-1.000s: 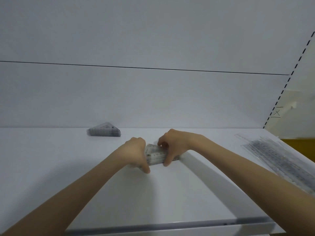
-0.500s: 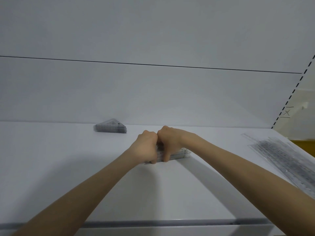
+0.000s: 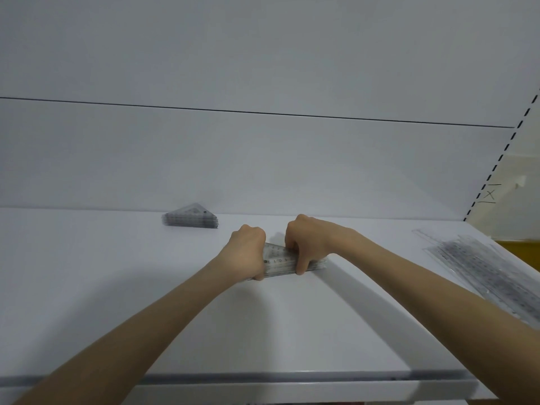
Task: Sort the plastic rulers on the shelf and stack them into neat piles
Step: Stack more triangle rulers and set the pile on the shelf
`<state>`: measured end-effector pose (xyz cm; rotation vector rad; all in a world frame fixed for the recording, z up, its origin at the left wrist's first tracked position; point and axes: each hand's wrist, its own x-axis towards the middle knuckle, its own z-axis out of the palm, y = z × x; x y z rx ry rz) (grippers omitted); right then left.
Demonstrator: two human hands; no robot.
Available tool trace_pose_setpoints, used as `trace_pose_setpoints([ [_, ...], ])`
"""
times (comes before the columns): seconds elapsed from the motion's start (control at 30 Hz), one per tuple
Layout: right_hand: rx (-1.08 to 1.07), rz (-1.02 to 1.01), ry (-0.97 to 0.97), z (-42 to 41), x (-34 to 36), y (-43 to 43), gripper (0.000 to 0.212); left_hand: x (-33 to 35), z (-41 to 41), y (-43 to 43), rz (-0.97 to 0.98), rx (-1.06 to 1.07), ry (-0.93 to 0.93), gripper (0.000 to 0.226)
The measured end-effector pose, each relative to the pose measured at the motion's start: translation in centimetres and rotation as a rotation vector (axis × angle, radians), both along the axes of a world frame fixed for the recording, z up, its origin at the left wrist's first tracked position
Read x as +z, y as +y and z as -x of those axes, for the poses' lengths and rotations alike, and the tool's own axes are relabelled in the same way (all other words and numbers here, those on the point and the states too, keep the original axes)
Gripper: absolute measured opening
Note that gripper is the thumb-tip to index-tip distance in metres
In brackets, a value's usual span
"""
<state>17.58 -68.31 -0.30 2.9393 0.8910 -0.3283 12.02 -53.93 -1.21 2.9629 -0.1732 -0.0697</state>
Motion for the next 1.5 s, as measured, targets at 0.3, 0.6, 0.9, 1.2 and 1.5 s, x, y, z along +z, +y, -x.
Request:
trace_pose_setpoints([
  [0.3,-0.018,-0.022,-0.026,0.2,-0.2,-1.3,0.027,-0.3,0.1,0.4,0.011,0.034,-0.002,0.046],
  [0.6,-0.016,-0.072,-0.094,0.4,-1.0,-1.3,0.025,-0.6,-0.3,0.4,0.011,0.016,-0.016,0.041],
  [0.9,-0.022,-0.093,-0.076,-2.4,-0.9,-0.2,0.026,-0.2,-3.5,1.7,0.010,0.023,0.036,0.040],
  [1.2,-0.061,-0.098,-0.059,-7.8,-0.8,1.9,0.029,0.4,-9.2,2.9,-0.089,0.017,0.031,0.041],
  [1.5,-0.043,-0.064,-0.064,-11.1,-0.5,3.1,0.038,0.6,-12.3,3.4,-0.113,0.018,0.025,0.032],
])
